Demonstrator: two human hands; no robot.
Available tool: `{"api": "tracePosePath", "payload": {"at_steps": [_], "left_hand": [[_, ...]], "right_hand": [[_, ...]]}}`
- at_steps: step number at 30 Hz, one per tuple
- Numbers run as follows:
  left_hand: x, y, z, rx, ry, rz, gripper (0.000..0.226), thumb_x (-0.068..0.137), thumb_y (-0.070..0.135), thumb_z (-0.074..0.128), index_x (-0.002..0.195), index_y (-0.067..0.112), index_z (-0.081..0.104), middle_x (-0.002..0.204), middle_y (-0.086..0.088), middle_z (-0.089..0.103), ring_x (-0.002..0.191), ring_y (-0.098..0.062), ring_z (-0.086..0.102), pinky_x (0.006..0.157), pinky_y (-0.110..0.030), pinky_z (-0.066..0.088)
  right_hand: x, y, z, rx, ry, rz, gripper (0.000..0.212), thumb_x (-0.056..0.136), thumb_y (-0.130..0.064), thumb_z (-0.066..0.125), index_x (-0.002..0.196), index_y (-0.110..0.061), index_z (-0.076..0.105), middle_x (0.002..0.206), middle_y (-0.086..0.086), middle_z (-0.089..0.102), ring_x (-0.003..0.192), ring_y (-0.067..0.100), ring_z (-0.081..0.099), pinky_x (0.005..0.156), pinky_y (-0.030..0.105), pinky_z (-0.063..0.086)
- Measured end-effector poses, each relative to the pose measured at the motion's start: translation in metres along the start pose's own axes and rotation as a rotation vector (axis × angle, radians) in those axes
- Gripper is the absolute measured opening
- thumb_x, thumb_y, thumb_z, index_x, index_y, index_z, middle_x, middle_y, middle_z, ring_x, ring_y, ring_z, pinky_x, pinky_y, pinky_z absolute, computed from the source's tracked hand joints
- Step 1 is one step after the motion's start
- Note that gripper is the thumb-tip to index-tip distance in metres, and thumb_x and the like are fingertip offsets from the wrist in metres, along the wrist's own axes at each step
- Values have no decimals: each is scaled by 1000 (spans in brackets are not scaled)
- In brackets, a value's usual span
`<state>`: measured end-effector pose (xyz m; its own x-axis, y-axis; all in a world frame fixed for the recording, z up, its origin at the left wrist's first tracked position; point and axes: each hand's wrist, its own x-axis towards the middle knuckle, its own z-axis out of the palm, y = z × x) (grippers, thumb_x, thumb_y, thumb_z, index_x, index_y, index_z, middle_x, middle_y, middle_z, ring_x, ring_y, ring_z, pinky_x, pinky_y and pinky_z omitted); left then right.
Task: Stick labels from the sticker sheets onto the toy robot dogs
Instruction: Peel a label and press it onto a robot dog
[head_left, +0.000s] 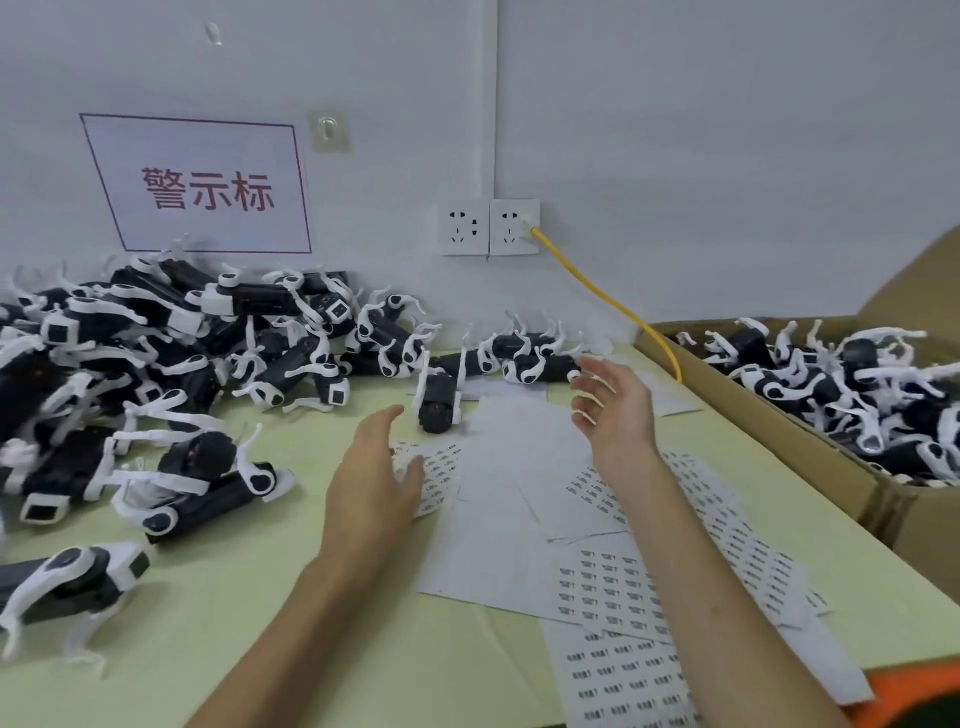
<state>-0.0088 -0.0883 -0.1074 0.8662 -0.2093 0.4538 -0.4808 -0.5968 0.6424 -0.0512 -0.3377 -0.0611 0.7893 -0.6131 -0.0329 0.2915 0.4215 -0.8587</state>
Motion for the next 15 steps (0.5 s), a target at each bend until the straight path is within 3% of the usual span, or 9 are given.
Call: {"api": "tracePosePath", "payload": {"at_steps": [3,5,11,15], "left_hand": [[6,4,7,268,-137,80,71,97,33,65,157,29,27,167,4,19,129,-25,52,91,-41,50],[16,8,11,352,-148,91,70,97,38,65,156,30,29,169,-3,15,127,-29,54,89,-41,50],[65,12,23,225,-92,-38,59,97,35,68,148,16,47,155,-5,41,118,-29,60,86,-40,50],[80,7,29,238,-54,18,51,97,39,68,145,28,56,140,1,52,107,-22,63,78,-34,48]], "right_hand": [[-4,7,9,-130,-46,-29,22,93,-24,59,95,-12,76,71,2,67,53,13,53,58,25,38],[-6,11,13,-185,-74,-42,20,93,-23,60,93,-11,76,72,3,67,53,13,53,55,23,39],[-11,17,18,-254,-142,-65,22,93,-24,61,88,-12,78,70,3,66,52,13,53,51,21,39],[-11,20,20,-267,-153,-53,23,95,-23,59,89,-10,76,68,3,66,52,13,52,51,22,39]]}}
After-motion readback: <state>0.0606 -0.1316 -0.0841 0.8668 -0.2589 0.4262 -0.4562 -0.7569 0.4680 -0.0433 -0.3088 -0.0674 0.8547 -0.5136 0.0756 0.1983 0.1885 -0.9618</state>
